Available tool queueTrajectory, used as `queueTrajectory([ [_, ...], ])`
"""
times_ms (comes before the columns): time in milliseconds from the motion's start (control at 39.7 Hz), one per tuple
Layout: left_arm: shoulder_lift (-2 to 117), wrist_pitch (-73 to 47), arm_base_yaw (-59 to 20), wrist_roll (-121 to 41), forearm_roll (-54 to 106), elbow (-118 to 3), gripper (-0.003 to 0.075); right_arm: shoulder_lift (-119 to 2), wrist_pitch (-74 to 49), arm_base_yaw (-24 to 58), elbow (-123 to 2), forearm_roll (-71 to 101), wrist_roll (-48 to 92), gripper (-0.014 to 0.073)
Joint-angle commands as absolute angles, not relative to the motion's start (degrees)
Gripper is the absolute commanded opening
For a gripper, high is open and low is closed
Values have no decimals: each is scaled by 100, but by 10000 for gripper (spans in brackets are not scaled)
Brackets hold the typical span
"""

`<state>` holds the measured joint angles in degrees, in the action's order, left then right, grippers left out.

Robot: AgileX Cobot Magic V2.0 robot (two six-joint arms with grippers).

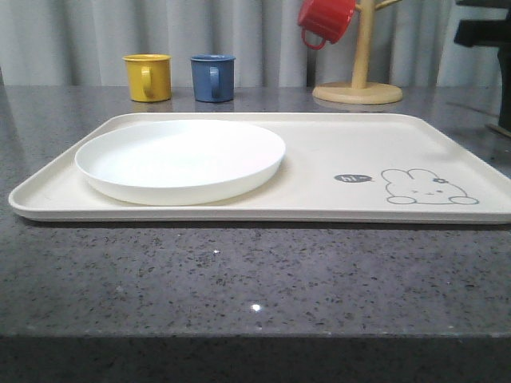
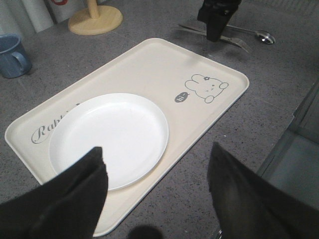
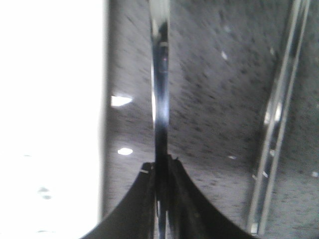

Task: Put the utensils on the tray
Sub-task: 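Grasp the steel fork with the right gripper and lay it beside the plate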

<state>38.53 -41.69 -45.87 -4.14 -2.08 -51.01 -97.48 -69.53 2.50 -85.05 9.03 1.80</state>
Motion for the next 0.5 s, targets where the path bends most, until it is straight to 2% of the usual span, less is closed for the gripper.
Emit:
queueTrajectory([
  [0,3868,-3725,-4630,-365,-168,-5249,421,-9332,-7323,503,-8747,1650,182,-57],
  [303,3868,-3725,-4630,-365,-168,-5249,421,-9587,-6461,1756,-8736,2206,-692,-56],
  [479,3868,-3725,-4630,-365,-168,-5249,421,-9860,-6134,2004,-8736,2190,-1365,-56],
])
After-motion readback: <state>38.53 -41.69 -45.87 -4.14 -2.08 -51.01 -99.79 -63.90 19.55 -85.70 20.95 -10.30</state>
